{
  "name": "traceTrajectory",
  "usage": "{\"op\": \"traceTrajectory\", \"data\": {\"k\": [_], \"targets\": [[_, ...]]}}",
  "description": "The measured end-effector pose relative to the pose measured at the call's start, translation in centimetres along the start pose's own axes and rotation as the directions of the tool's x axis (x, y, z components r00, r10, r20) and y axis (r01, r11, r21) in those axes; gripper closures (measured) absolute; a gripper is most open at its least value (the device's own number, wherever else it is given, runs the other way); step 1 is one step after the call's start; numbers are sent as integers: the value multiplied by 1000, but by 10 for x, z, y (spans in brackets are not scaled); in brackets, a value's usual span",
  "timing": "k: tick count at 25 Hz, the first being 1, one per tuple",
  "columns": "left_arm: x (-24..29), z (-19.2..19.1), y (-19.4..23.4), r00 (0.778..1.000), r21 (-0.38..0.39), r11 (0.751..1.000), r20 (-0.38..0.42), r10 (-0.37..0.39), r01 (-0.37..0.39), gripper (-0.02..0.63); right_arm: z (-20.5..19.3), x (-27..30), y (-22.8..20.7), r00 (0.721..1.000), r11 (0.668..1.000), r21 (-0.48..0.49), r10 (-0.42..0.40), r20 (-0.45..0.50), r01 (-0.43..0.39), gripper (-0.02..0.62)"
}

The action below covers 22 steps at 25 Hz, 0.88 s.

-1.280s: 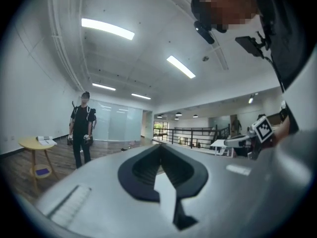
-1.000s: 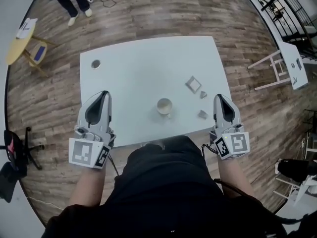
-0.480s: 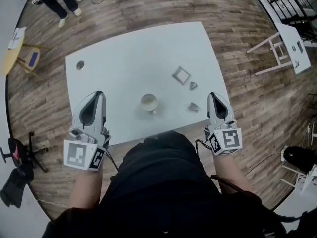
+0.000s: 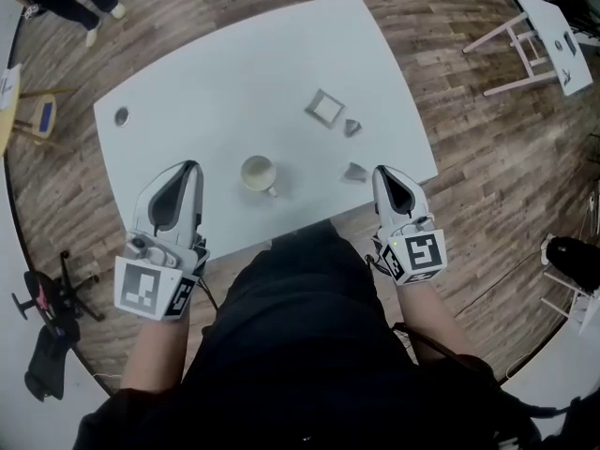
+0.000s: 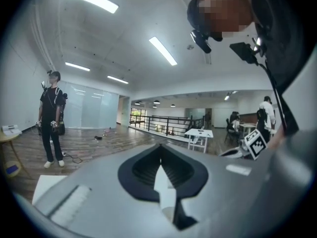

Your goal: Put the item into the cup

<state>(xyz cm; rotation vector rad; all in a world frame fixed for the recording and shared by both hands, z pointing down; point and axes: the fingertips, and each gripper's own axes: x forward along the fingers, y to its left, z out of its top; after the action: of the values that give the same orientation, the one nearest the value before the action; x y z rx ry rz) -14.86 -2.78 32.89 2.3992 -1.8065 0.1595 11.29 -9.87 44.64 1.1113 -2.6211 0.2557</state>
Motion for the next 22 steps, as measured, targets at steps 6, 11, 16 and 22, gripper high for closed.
{"op": "traceTrajectory", "data": {"k": [6,11,16,22], "targets": [[11,-2,-22,998,-29,999,-45,-37,36,607,-29,-4,0,999,999,26,-24,-44,25,592],[8,-16,-17,996,1,999,-82,-40,41,607,-43,-6,0,996,998,53,-10,-83,15,515],[5,-30,-13,991,-4,1000,-132,-20,20,607,-64,-6,-9,993,997,72,-19,-117,28,506],[9,-34,-5,988,-3,1000,-155,11,-12,607,-80,4,-9,987,998,66,11,-160,-1,483]]}}
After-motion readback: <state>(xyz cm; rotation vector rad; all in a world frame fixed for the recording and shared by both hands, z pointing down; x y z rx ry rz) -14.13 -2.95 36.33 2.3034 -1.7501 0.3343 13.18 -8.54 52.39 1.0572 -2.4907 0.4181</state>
